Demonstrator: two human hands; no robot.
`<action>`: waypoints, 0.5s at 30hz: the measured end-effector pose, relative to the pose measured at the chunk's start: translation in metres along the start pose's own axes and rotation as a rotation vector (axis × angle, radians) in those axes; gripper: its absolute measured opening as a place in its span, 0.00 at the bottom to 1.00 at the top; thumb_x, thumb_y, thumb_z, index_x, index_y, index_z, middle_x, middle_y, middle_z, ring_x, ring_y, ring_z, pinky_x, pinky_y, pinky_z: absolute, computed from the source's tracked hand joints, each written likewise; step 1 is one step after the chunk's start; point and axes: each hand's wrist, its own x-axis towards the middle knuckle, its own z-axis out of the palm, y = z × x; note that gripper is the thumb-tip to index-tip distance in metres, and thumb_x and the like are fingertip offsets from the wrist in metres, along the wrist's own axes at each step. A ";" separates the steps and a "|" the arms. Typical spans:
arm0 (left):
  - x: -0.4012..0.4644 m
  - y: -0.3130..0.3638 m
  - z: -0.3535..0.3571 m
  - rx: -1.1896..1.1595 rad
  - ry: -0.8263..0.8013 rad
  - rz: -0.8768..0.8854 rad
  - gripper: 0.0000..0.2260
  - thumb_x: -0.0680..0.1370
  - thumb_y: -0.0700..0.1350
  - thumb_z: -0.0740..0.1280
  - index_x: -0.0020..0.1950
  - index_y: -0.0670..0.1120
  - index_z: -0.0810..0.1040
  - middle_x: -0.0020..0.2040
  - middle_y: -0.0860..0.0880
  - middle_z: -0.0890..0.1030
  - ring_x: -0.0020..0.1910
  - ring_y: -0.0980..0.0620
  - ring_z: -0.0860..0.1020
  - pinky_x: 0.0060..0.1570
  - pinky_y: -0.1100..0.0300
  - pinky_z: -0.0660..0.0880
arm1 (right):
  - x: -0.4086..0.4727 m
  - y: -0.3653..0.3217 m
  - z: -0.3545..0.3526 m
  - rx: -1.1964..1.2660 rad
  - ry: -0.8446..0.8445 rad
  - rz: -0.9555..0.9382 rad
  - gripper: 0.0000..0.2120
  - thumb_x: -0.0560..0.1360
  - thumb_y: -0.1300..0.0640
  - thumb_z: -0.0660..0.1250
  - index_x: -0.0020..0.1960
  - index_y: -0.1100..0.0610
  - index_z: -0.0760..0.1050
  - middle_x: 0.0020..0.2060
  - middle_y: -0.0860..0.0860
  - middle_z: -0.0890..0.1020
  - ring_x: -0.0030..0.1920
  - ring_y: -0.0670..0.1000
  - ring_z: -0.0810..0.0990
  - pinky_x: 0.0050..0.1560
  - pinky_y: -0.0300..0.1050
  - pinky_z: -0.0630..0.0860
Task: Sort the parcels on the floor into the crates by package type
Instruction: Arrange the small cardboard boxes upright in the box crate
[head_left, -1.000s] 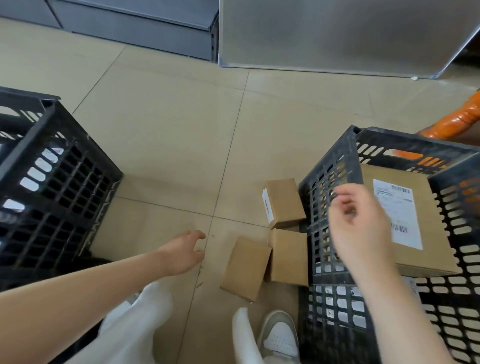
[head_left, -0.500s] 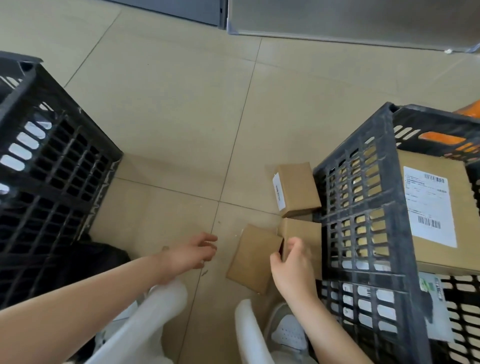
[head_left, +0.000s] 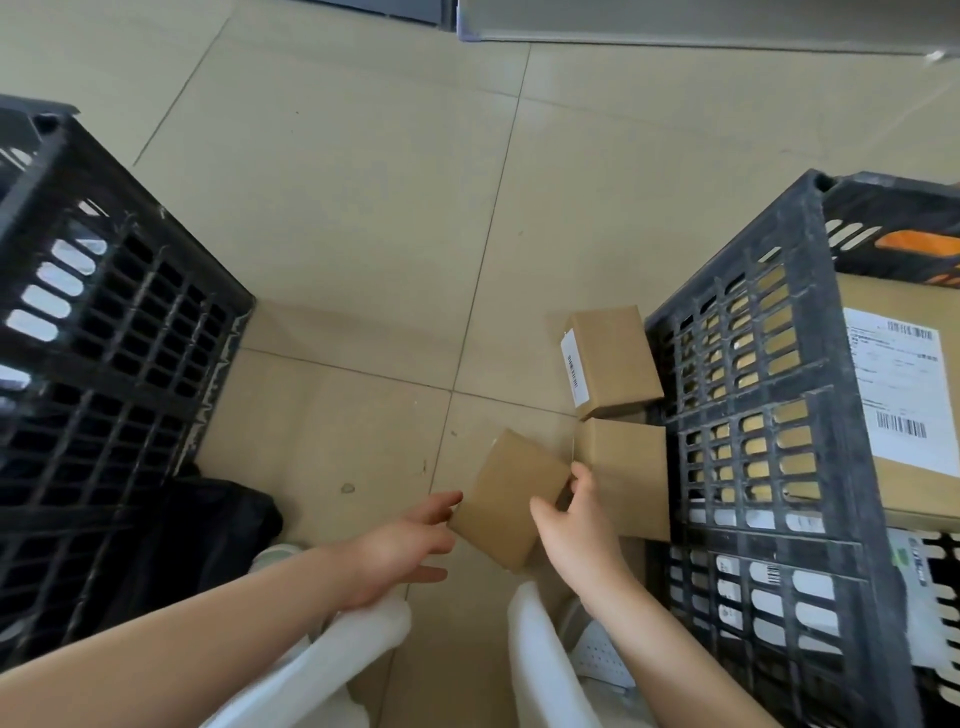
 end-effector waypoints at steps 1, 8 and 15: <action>0.001 -0.001 0.000 0.000 0.004 0.000 0.28 0.80 0.37 0.61 0.76 0.57 0.62 0.71 0.53 0.67 0.67 0.52 0.72 0.57 0.60 0.77 | -0.001 0.000 0.001 0.001 -0.032 0.001 0.38 0.79 0.55 0.65 0.81 0.51 0.48 0.75 0.51 0.66 0.67 0.52 0.74 0.63 0.45 0.73; 0.003 -0.004 -0.005 0.002 0.023 0.024 0.27 0.79 0.35 0.62 0.75 0.56 0.65 0.69 0.51 0.71 0.62 0.53 0.76 0.58 0.62 0.76 | 0.006 0.004 0.003 -0.073 -0.061 -0.088 0.36 0.80 0.54 0.65 0.81 0.44 0.49 0.67 0.48 0.72 0.54 0.47 0.79 0.40 0.31 0.71; 0.006 0.002 -0.010 -0.167 0.061 -0.072 0.24 0.80 0.37 0.63 0.74 0.52 0.65 0.70 0.46 0.69 0.59 0.46 0.79 0.52 0.58 0.79 | 0.004 -0.001 0.004 -0.300 -0.024 -0.205 0.34 0.79 0.54 0.66 0.80 0.50 0.52 0.78 0.52 0.59 0.73 0.53 0.67 0.65 0.42 0.68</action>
